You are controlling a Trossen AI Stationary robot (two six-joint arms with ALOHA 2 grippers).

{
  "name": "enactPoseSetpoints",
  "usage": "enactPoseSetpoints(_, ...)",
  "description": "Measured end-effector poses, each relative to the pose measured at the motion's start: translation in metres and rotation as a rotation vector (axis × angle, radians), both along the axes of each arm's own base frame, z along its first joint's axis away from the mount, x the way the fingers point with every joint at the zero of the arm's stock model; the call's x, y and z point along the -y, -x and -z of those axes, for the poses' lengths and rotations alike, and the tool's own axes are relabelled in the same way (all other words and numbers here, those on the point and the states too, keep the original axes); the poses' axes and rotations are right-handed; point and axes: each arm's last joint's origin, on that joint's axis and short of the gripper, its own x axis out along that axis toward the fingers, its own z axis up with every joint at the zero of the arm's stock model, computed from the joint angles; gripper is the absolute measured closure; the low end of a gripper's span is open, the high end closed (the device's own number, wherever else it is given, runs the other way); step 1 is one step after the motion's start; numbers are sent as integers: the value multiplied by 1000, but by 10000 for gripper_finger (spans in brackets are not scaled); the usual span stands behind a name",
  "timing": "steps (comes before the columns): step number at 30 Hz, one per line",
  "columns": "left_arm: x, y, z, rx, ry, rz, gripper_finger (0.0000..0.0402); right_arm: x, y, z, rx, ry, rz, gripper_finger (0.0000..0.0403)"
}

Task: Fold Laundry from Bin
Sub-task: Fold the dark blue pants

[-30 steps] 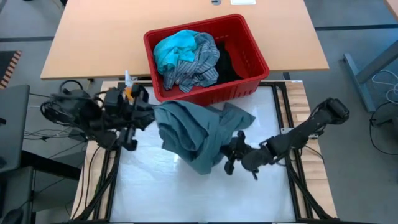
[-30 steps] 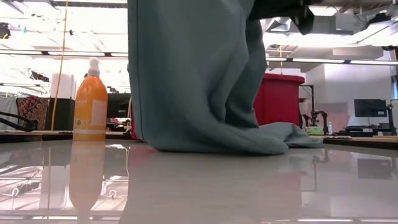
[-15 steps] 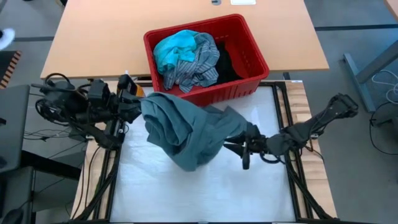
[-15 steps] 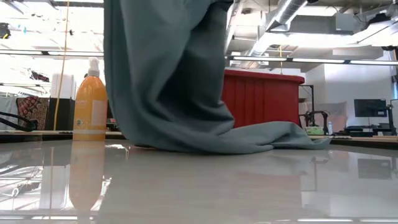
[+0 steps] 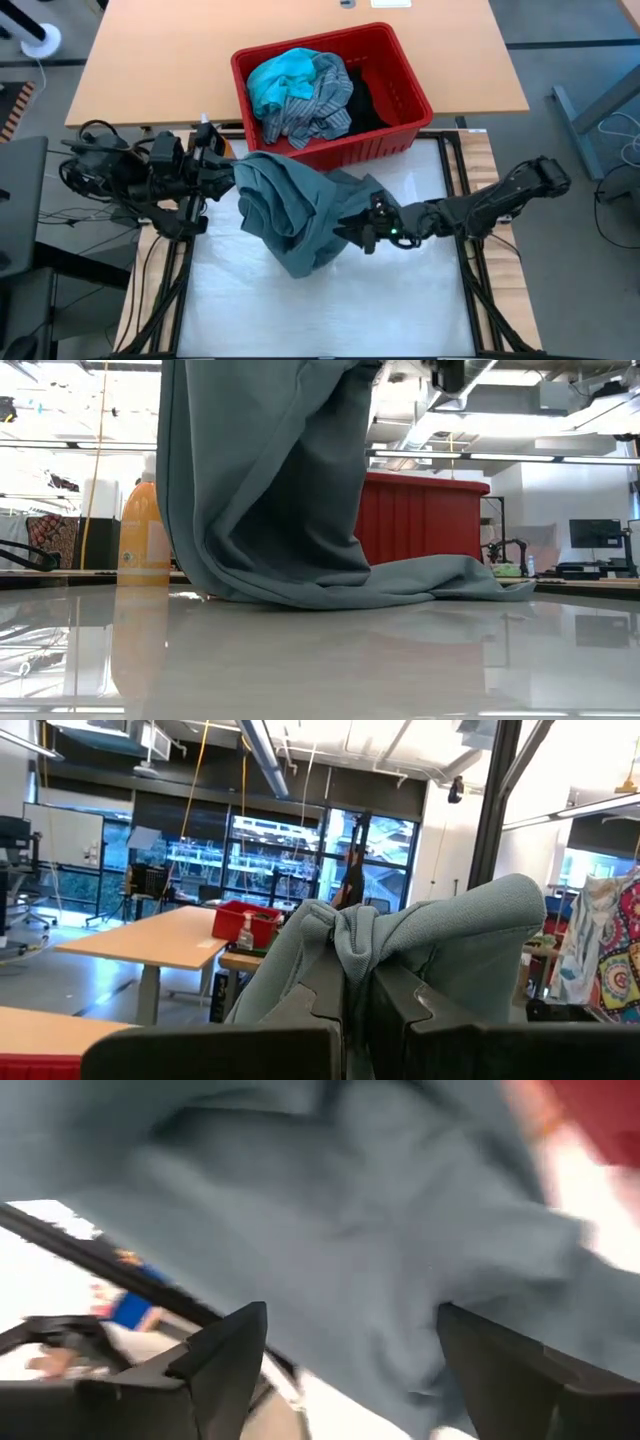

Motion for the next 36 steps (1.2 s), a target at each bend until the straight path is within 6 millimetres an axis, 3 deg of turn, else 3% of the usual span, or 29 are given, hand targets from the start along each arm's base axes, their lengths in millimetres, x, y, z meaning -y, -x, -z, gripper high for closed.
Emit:
enactPoseSetpoints(5,1,-3,1,-6,6,3,401,3,-9,9,-15,20,90,88)
enactPoseSetpoints(14,1,-2,1,-2,22,1,401,-5,-2,22,-128,-47,147,102)
enactPoseSetpoints(22,2,-5,2,-10,27,14,401,-2,-4,13,-39,-47,220,103)
enactPoseSetpoints(30,2,-5,2,-6,31,15,401,15,-9,11,-8,-72,284,103)
enactPoseSetpoints(36,2,-5,2,-7,29,16,401,12,-18,22,-27,-112,290,103)
